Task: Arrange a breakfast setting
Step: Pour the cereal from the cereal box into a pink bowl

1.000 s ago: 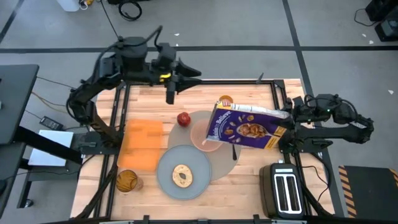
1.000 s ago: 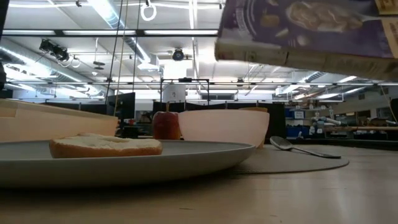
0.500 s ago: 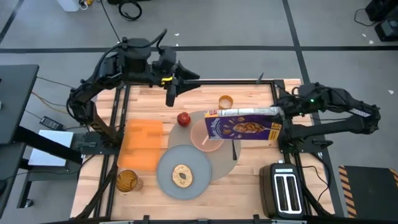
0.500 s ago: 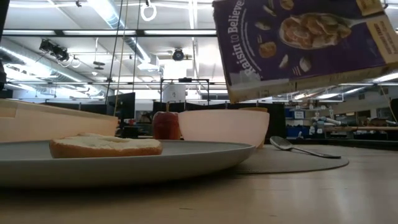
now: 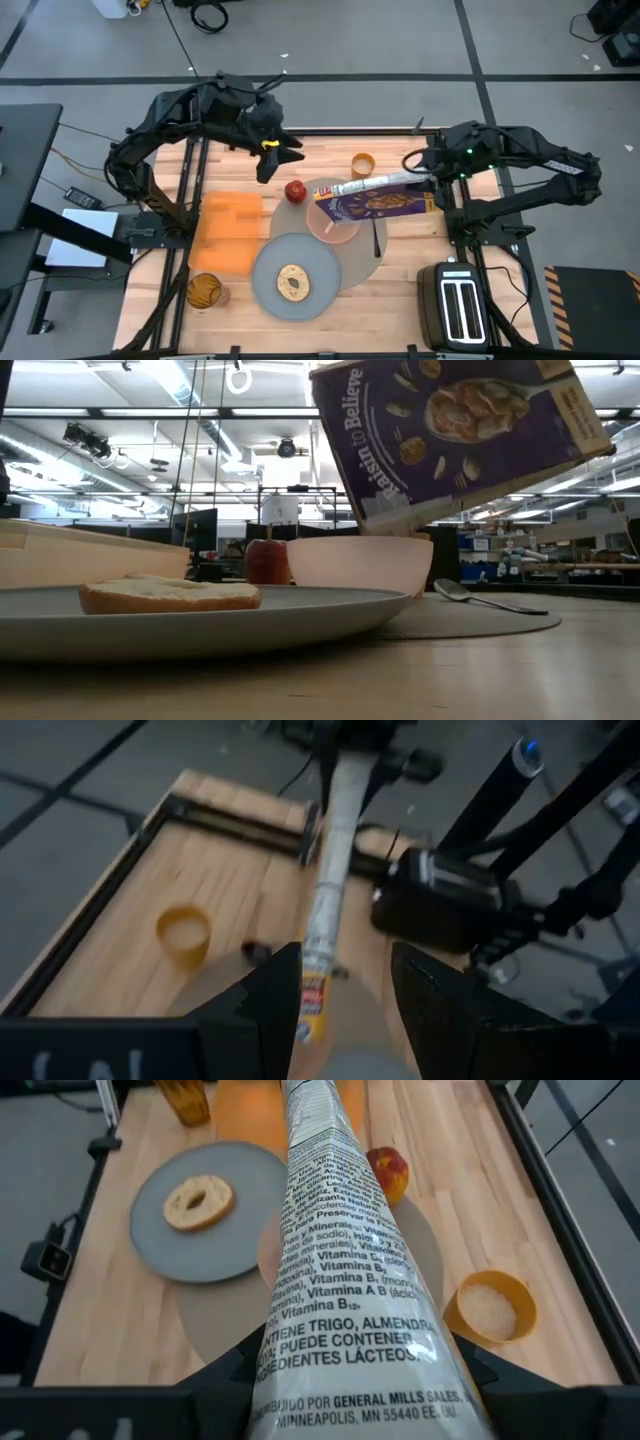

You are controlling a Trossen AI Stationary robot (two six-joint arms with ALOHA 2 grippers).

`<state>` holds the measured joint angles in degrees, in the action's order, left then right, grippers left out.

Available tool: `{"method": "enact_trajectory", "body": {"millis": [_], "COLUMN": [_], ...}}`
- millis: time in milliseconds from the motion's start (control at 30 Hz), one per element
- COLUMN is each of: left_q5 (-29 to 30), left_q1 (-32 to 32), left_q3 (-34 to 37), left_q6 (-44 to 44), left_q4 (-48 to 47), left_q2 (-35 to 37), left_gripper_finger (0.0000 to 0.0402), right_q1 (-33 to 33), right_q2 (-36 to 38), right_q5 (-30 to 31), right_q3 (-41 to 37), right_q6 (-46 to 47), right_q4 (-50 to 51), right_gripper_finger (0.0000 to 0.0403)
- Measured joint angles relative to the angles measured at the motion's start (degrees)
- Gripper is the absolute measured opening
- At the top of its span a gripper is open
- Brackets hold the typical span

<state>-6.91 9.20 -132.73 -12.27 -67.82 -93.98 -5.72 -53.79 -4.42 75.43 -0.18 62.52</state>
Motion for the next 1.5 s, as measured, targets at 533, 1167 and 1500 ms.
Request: {"method": "enact_trajectory", "body": {"millis": [533,1167,1500], "left_q5": [7.7,13.8,13.8], "left_q1": [0.0,0.0,0.0], "left_q3": [0.0,0.0,0.0], "left_q6": [1.3,1.5,1.5], "left_q4": [-9.7,-12.2,-12.2], "left_q2": [0.0,0.0,0.0], "left_gripper_finger": [0.0164,0.0164,0.0164], "right_q1": [0.0,0.1,2.8], "right_q2": [-10.5,-22.8,-24.4], "right_q5": [-0.1,0.2,4.1], "right_q3": [9.7,21.1,22.3], "right_q6": [-9.1,-22.2,-27.2], "right_q4": [5.6,12.7,12.7], "right_gripper_finger": [0.0166,0.0166,0.0167]}}
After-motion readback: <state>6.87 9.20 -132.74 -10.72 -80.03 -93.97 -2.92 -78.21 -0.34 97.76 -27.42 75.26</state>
